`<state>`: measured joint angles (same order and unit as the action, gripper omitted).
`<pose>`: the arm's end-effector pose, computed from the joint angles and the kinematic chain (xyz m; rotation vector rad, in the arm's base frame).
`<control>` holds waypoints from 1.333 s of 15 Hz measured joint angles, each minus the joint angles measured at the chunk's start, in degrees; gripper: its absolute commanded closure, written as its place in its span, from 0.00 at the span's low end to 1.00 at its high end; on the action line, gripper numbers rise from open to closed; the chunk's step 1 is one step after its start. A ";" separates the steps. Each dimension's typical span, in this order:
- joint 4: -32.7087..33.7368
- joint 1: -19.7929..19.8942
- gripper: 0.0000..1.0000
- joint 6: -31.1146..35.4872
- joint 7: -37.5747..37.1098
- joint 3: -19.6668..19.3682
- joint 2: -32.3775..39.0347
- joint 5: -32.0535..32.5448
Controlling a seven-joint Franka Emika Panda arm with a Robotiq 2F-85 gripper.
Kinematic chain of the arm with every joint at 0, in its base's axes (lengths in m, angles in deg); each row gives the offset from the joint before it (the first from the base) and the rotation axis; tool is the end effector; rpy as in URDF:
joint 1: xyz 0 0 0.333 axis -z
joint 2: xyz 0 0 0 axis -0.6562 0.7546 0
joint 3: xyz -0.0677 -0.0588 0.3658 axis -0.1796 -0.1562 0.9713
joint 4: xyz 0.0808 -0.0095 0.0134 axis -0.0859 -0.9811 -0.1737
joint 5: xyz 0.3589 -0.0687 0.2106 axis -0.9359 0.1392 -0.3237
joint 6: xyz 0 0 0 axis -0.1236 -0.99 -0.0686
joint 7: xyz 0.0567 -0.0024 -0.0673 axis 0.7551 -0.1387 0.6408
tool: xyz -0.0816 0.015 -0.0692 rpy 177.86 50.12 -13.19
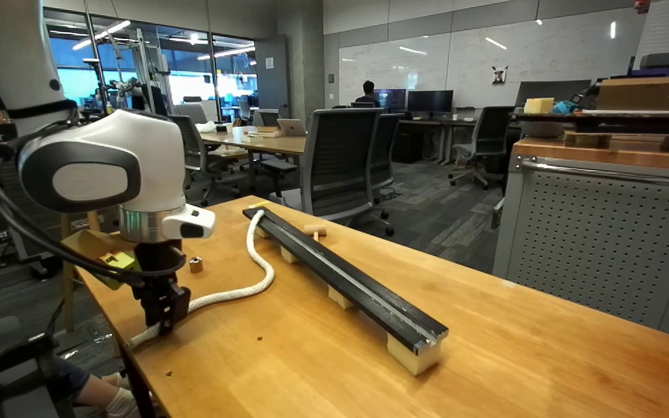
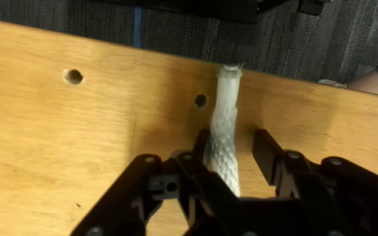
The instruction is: Pick up the rope and arrange properly on the board
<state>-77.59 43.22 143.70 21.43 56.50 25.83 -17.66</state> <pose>0.3873 0.0436 0.1762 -3.0414 -0.2891 0.1323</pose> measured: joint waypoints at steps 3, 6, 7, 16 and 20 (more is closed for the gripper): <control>0.04 -2.39 1.00 0.21 -2.96 -3.26 -0.31 9.05; 0.06 -6.57 0.98 0.25 -8.53 -8.02 -0.50 20.50; 0.10 -8.10 0.97 0.26 -10.56 -9.80 -0.52 24.61; 2.58 -5.54 0.97 -7.23 -2.89 -15.24 -0.85 36.09; 9.18 -1.07 0.97 -13.10 2.79 -15.29 -1.65 35.38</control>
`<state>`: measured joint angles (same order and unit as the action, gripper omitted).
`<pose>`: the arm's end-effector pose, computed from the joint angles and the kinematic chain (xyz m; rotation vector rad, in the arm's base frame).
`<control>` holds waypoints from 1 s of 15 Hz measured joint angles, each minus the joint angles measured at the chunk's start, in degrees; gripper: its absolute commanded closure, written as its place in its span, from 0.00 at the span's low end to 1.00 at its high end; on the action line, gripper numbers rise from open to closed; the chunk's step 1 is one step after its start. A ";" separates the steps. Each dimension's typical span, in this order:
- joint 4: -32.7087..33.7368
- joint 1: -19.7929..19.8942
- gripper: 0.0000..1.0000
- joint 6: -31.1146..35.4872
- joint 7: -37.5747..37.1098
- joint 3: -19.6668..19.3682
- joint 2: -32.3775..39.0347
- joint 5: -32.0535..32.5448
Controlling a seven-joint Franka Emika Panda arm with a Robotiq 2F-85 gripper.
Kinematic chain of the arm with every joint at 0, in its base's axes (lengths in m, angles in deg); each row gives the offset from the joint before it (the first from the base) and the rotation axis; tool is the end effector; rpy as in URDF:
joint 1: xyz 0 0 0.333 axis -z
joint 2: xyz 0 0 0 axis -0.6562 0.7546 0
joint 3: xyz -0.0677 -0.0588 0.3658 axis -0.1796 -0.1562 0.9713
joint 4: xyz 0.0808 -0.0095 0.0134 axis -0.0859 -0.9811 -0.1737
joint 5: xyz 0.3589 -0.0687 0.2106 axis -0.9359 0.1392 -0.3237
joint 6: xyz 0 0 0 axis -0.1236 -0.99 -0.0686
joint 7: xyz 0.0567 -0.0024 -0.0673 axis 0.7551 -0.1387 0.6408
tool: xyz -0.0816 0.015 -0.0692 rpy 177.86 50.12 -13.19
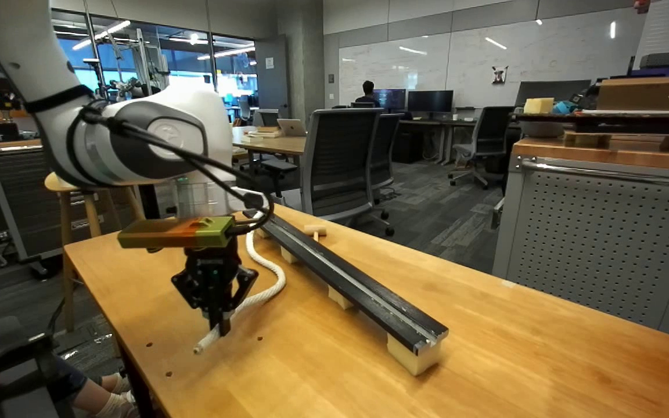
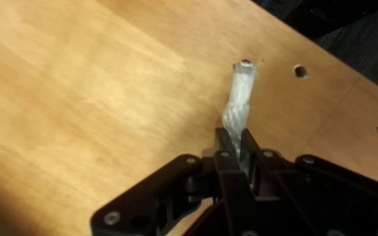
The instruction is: Pick up the rope and arrange properly on the board
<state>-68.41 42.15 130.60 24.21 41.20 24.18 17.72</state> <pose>0.4425 -0.0433 0.2122 2.8511 0.8337 -0.2507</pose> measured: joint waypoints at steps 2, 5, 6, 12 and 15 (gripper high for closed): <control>3.73 1.03 0.97 -1.89 1.29 0.00 -0.25 -0.61; 8.46 1.54 0.97 -3.68 1.44 0.00 -0.11 -0.61; 9.76 1.59 0.97 -4.08 1.44 -0.01 0.02 -0.56; 16.38 1.69 0.97 -4.27 -1.06 -2.56 3.12 5.47; 19.34 2.10 0.97 -4.25 -3.00 -4.73 4.86 7.59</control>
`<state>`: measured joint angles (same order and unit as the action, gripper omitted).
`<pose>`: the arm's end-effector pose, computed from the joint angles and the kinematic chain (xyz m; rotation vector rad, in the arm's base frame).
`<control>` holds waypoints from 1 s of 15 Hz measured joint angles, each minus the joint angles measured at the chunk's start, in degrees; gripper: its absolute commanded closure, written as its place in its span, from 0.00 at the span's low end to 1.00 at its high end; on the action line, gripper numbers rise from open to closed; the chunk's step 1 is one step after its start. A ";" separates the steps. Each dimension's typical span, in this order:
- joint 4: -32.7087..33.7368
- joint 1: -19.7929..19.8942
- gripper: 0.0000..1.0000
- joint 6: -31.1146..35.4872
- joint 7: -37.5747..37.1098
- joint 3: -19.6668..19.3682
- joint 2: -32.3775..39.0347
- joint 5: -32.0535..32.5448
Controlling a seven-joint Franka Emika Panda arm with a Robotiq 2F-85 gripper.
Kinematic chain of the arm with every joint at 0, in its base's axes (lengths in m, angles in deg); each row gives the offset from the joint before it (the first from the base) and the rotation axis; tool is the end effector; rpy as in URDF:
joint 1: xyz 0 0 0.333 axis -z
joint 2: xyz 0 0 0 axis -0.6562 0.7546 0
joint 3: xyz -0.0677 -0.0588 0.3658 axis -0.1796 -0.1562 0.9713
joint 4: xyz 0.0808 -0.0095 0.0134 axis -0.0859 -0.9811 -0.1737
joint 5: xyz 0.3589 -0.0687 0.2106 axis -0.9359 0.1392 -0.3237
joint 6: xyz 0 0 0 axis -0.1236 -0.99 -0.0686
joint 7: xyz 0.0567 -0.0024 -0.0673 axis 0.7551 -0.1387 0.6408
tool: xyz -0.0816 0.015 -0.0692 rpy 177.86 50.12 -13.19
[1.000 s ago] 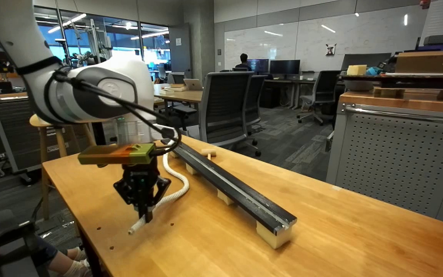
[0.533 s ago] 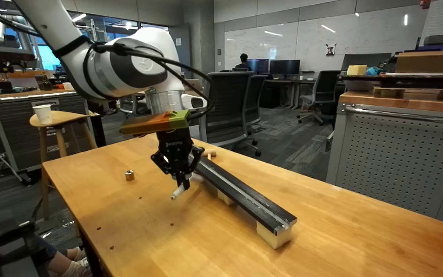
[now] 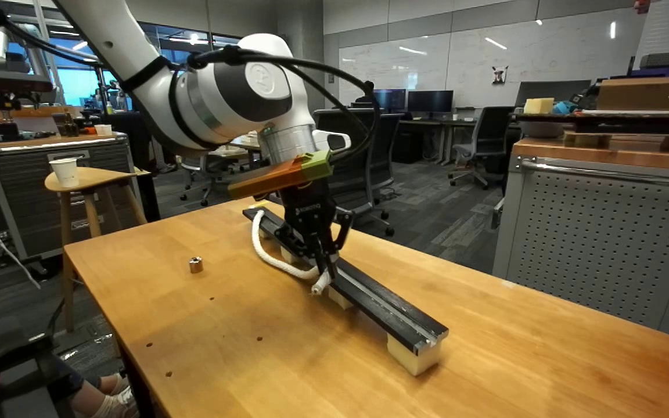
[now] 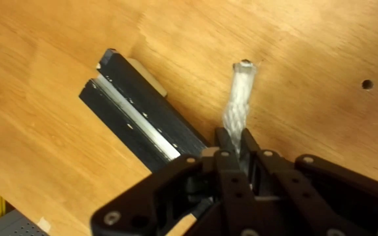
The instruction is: Pick up the rope and arrange properly on the board
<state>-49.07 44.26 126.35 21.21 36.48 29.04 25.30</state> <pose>0.5625 -0.1264 0.2818 2.7069 0.6671 -0.0653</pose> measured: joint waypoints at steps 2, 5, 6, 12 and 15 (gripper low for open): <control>1.68 0.51 0.97 0.01 -1.66 -1.33 0.71 1.35; 3.67 1.31 0.97 0.05 -4.24 -2.89 1.59 2.67; 4.25 1.52 0.97 0.08 -5.15 -3.29 1.92 3.06; 5.03 2.12 0.97 0.04 -3.88 -2.79 5.22 3.27; 4.84 2.14 0.97 0.09 -0.92 -1.51 7.53 3.26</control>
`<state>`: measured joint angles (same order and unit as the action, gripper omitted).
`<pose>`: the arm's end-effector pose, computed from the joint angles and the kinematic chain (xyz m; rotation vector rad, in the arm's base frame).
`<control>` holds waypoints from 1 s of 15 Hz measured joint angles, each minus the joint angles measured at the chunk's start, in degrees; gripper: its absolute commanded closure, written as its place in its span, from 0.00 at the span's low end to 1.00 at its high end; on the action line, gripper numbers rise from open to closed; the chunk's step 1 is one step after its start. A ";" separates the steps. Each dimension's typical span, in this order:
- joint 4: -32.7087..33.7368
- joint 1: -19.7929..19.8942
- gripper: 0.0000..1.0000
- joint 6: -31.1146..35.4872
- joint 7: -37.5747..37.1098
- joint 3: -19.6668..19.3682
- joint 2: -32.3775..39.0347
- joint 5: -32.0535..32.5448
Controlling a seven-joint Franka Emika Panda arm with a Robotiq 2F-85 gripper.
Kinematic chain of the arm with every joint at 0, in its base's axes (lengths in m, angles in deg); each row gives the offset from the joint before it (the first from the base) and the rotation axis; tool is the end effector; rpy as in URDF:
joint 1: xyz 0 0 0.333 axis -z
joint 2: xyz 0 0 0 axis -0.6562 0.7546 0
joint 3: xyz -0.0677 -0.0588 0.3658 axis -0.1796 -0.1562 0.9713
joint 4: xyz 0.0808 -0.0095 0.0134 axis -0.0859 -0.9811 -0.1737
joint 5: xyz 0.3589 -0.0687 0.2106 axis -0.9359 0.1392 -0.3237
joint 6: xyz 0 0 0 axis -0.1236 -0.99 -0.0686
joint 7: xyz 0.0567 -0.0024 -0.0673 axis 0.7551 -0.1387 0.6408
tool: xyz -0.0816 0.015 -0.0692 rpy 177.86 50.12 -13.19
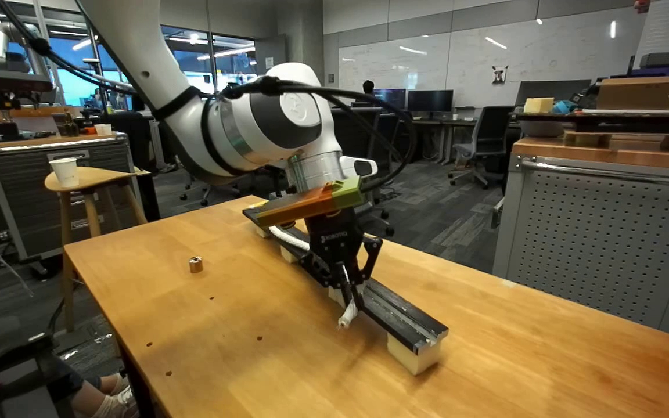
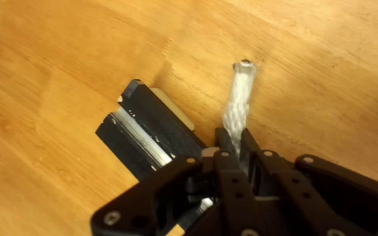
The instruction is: Pick up the rope and arrange properly on the board
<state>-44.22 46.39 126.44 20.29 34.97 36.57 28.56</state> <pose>0.5772 -0.1675 0.2393 2.6737 0.6396 -0.1592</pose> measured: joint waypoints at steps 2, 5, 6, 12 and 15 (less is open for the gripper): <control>0.33 -0.03 0.97 0.03 1.10 0.67 1.34 0.07; 1.28 -0.14 0.97 0.03 1.77 0.79 2.47 1.20; 1.66 -0.14 0.97 0.03 1.77 0.70 2.61 2.28; 4.69 -0.12 0.97 -0.06 1.55 -0.09 2.59 8.86; 5.14 0.00 0.89 -1.00 1.76 0.34 2.57 8.48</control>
<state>-39.09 46.39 125.44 22.05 35.31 39.14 37.04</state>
